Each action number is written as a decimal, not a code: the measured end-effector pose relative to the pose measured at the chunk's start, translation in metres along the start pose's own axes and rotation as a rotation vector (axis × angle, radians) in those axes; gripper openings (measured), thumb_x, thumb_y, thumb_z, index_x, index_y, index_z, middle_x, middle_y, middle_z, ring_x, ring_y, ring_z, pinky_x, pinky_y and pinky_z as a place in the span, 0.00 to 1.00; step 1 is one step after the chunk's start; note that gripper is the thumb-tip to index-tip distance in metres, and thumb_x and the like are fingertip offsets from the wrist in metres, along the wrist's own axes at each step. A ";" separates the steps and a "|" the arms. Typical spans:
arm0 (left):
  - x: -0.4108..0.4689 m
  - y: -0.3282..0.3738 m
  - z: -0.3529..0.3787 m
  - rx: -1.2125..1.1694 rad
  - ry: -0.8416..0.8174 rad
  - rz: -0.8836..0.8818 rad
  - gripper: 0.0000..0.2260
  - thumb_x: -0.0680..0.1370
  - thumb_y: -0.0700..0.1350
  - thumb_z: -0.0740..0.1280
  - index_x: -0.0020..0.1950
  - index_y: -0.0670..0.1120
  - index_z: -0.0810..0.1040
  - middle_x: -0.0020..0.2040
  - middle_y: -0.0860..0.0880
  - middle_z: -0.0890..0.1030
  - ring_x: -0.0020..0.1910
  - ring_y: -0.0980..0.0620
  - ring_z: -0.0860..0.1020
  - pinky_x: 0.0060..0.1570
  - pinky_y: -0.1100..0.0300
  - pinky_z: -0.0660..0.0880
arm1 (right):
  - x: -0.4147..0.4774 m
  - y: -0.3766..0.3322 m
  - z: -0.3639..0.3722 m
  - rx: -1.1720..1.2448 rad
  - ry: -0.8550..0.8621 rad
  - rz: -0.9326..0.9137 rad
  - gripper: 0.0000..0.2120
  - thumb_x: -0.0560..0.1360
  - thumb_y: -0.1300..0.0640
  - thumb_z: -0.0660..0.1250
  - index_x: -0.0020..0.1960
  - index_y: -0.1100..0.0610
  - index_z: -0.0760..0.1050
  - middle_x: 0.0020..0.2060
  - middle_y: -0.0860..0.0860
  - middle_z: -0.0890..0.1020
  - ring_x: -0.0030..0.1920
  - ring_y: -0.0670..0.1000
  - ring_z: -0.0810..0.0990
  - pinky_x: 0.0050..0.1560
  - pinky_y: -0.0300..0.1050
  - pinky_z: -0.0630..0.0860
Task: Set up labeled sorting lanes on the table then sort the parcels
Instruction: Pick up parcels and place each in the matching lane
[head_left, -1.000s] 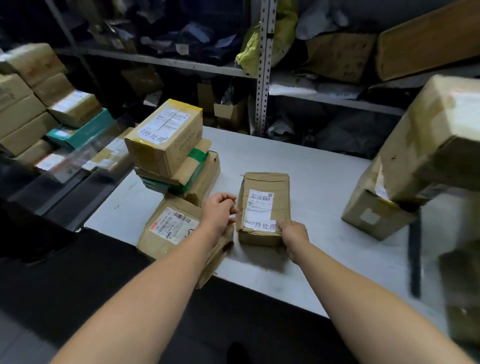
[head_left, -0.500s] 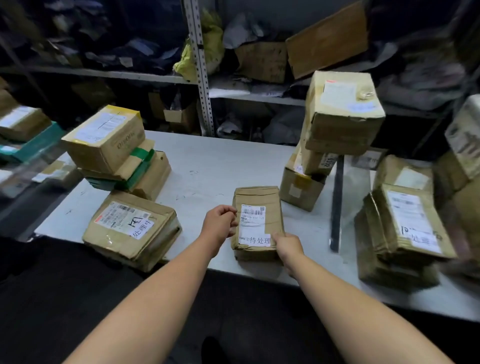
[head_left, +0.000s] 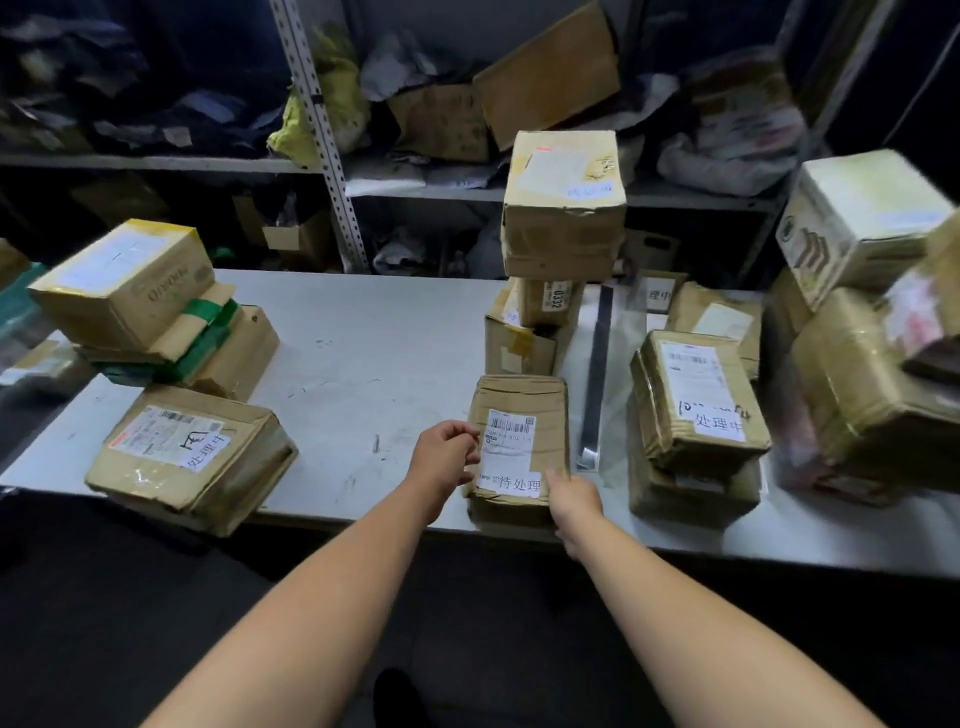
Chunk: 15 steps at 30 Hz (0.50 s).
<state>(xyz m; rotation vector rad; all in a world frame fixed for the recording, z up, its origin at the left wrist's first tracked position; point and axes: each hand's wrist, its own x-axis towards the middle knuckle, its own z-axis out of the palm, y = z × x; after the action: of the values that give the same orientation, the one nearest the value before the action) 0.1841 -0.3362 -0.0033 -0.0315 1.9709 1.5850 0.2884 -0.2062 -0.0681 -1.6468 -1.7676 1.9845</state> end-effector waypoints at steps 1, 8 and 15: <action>0.000 -0.001 0.006 0.001 -0.004 -0.006 0.12 0.77 0.33 0.58 0.47 0.44 0.79 0.44 0.44 0.80 0.40 0.49 0.76 0.38 0.55 0.74 | -0.002 -0.002 -0.002 -0.022 -0.027 0.013 0.13 0.84 0.46 0.60 0.59 0.53 0.75 0.49 0.52 0.80 0.47 0.53 0.77 0.51 0.49 0.73; 0.004 0.002 0.039 0.028 -0.034 0.032 0.10 0.79 0.35 0.60 0.48 0.46 0.80 0.47 0.45 0.80 0.43 0.50 0.78 0.38 0.57 0.76 | 0.012 -0.005 -0.033 0.074 0.083 0.135 0.22 0.78 0.40 0.66 0.59 0.58 0.73 0.51 0.54 0.78 0.49 0.56 0.79 0.60 0.56 0.80; 0.020 0.002 0.066 0.051 -0.097 0.050 0.09 0.79 0.35 0.60 0.47 0.46 0.78 0.45 0.46 0.79 0.41 0.51 0.77 0.37 0.59 0.75 | 0.031 -0.014 -0.033 0.284 0.267 0.112 0.24 0.80 0.51 0.70 0.72 0.60 0.70 0.61 0.59 0.77 0.65 0.63 0.76 0.67 0.62 0.76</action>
<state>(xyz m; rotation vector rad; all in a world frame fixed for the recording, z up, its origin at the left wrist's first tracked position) 0.1955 -0.2700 -0.0175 0.1133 1.9496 1.5381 0.2890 -0.1586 -0.0720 -1.8400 -1.2669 1.8458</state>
